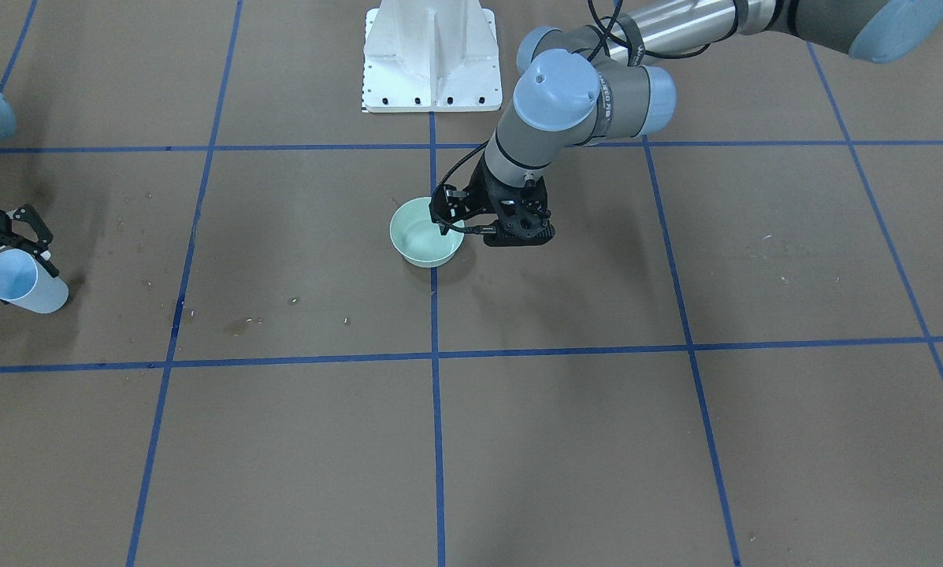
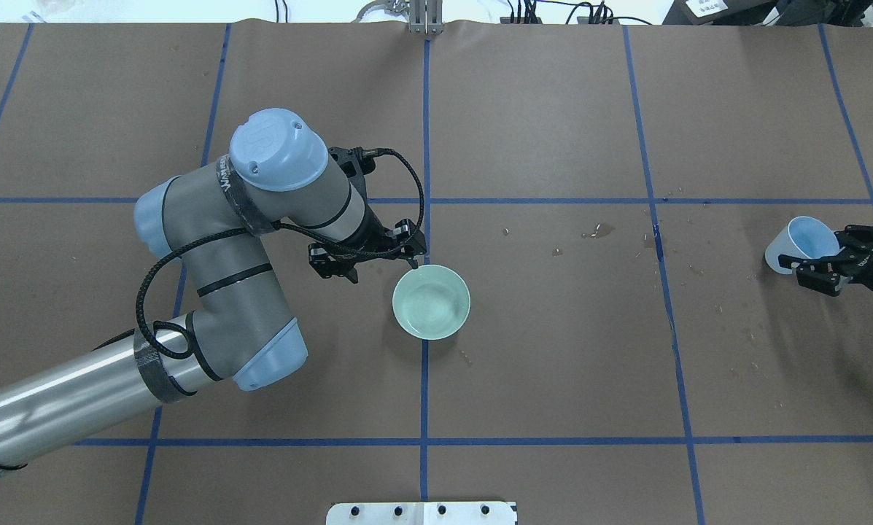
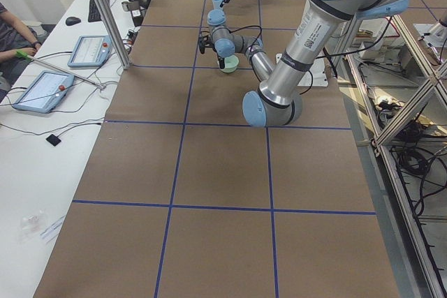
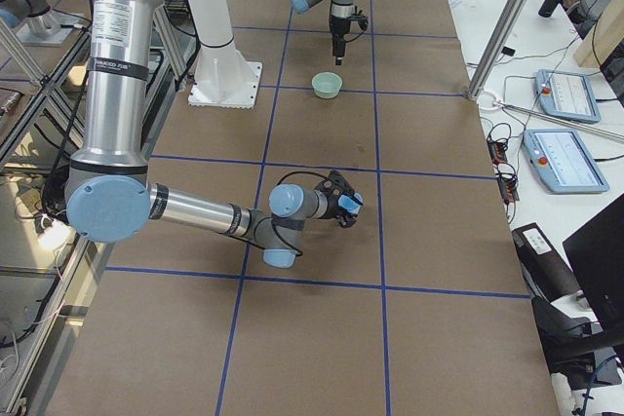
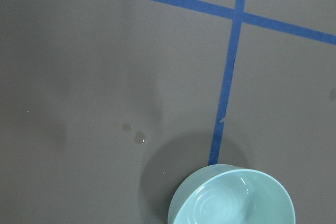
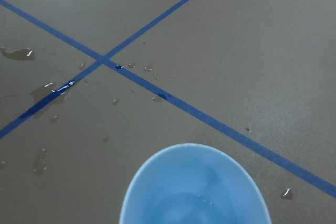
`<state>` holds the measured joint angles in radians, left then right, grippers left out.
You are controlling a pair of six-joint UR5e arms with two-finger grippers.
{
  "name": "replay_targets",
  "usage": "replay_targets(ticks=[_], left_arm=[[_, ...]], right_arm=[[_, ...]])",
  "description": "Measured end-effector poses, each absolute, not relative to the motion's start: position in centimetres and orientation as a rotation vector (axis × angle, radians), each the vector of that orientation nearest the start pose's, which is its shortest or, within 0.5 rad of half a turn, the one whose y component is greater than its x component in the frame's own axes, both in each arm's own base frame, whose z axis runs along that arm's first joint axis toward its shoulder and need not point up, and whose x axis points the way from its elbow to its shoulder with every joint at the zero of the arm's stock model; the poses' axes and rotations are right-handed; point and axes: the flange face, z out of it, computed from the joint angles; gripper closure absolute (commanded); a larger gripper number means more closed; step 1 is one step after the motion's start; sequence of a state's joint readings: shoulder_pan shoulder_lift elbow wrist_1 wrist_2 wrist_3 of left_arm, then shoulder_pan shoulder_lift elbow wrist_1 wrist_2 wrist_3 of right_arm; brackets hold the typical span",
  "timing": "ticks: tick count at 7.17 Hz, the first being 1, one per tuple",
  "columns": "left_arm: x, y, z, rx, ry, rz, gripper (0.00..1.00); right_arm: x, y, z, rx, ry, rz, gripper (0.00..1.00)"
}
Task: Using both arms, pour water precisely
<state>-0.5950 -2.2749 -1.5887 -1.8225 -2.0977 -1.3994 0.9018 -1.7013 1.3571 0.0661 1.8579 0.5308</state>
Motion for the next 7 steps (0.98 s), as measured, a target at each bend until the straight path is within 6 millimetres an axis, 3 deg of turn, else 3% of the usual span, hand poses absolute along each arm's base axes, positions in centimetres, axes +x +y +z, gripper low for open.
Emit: replay_targets(ticks=[1,3,5,7], left_arm=[[52.0,-46.7,19.1,-0.091,1.065,-0.138,0.01],[46.6,-50.7,19.9,-0.121,1.068,-0.172,0.01],[39.4,-55.0,24.6,-0.12,1.063,-0.138,0.01],[32.4,-57.6,32.0,-0.074,1.03,-0.067,0.01]], right_arm=[[-19.2,-41.3,62.0,0.919,-0.928,-0.303,0.74],[-21.0,-42.9,54.1,0.879,-0.911,-0.306,0.74],[-25.1,-43.7,45.0,0.812,-0.905,-0.346,0.74],[-31.8,-43.2,34.4,0.704,-0.889,-0.421,0.74]])
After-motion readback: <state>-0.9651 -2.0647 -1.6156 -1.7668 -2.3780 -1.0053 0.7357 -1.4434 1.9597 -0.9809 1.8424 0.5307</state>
